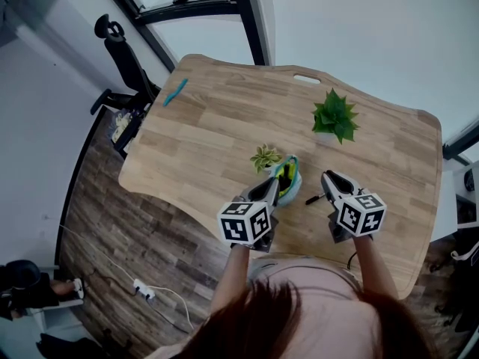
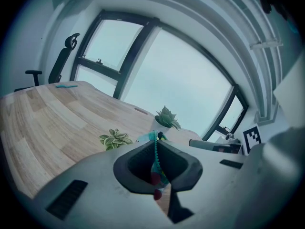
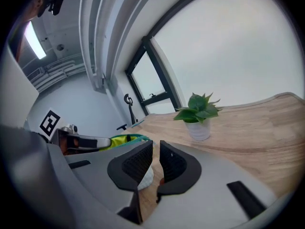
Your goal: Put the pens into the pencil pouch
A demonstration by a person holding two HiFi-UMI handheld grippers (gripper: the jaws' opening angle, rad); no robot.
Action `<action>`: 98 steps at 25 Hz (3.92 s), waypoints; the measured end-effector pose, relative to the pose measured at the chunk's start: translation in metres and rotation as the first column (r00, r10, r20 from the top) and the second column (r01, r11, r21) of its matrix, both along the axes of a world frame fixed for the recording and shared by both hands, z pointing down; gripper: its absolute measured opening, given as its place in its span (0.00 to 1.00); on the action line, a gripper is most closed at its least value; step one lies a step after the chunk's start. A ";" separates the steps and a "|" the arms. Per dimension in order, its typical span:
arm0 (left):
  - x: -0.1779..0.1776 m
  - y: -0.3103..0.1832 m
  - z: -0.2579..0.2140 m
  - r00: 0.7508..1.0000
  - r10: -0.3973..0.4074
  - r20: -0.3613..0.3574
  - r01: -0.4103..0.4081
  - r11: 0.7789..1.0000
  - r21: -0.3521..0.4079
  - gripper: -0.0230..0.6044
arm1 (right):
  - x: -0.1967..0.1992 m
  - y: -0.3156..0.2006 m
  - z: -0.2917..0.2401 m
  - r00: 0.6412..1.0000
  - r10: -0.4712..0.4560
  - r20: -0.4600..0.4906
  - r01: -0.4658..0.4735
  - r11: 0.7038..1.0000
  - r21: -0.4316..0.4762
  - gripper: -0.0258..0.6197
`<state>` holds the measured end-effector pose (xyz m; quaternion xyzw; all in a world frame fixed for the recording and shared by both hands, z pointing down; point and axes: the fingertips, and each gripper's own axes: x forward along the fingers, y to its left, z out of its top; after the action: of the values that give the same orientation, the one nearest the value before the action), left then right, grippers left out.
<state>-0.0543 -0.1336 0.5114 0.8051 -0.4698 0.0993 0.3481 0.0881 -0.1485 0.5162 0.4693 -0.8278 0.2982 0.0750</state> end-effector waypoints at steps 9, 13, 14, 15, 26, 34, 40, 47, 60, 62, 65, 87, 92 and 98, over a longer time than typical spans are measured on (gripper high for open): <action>0.004 -0.001 0.000 1.000 0.015 -0.003 -0.015 1.000 -0.003 0.06 | 0.026 0.011 0.047 0.995 0.070 -0.075 -0.080 0.987 -0.143 0.14; 0.004 -0.001 0.001 1.000 0.019 -0.004 -0.019 1.000 -0.008 0.06 | 0.037 0.014 0.068 0.988 0.111 -0.106 -0.132 0.969 -0.208 0.16; 0.004 -0.001 0.002 1.000 0.019 -0.004 -0.019 1.000 -0.009 0.06 | 0.038 0.016 0.074 0.987 0.117 -0.112 -0.140 0.963 -0.228 0.17; 0.005 -0.001 0.002 1.000 0.019 -0.004 -0.019 1.000 -0.009 0.06 | 0.040 0.017 0.080 0.986 0.122 -0.116 -0.148 0.957 -0.249 0.18; 0.009 -0.005 0.002 0.999 0.031 -0.011 -0.031 0.999 -0.011 0.06 | 0.049 0.022 0.121 0.968 0.221 -0.120 -0.251 0.862 -0.441 0.28; 0.009 -0.004 0.004 0.999 0.028 -0.015 -0.029 0.999 -0.020 0.06 | 0.060 0.025 0.148 0.943 0.295 -0.153 -0.330 0.778 -0.535 0.33; 0.010 -0.004 0.006 0.999 0.036 -0.019 -0.036 0.999 -0.025 0.06 | 0.059 0.022 0.151 0.937 0.253 -0.242 -0.346 0.773 -0.532 0.32; 0.012 -0.004 0.008 0.999 0.034 -0.022 -0.034 0.999 -0.028 0.06 | 0.063 0.022 0.154 0.927 0.210 -0.310 -0.351 0.776 -0.524 0.26; 0.012 -0.004 0.008 0.999 0.035 -0.024 -0.036 0.999 -0.032 0.06 | 0.048 0.014 0.156 0.946 0.099 -0.309 -0.267 0.779 -0.567 0.21; 0.012 -0.005 0.008 0.999 0.036 -0.025 -0.037 0.999 -0.034 0.06 | 0.044 0.011 0.156 0.948 0.072 -0.310 -0.247 0.782 -0.572 0.20; 0.012 -0.005 0.008 0.999 0.037 -0.026 -0.038 0.999 -0.035 0.06 | 0.040 0.008 0.157 0.949 0.051 -0.311 -0.233 0.779 -0.582 0.20; 0.004 -0.009 0.008 0.999 0.003 -0.046 -0.004 0.999 -0.031 0.06 | 0.040 0.006 0.139 0.976 0.158 -0.151 -0.216 0.804 -0.554 0.09; 0.001 -0.009 0.006 0.999 -0.007 -0.046 0.006 1.000 -0.026 0.06 | 0.042 0.002 0.117 0.978 0.186 -0.099 -0.210 0.838 -0.503 0.09; -0.004 -0.008 0.006 0.999 -0.024 -0.042 0.023 0.999 -0.024 0.06 | 0.036 -0.006 0.084 0.979 0.201 -0.035 -0.197 0.884 -0.423 0.09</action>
<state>-0.0585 -0.1412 0.5173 0.7973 -0.4704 0.0836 0.3688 0.1240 -0.1546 0.6003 0.5225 -0.6909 0.4795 0.1405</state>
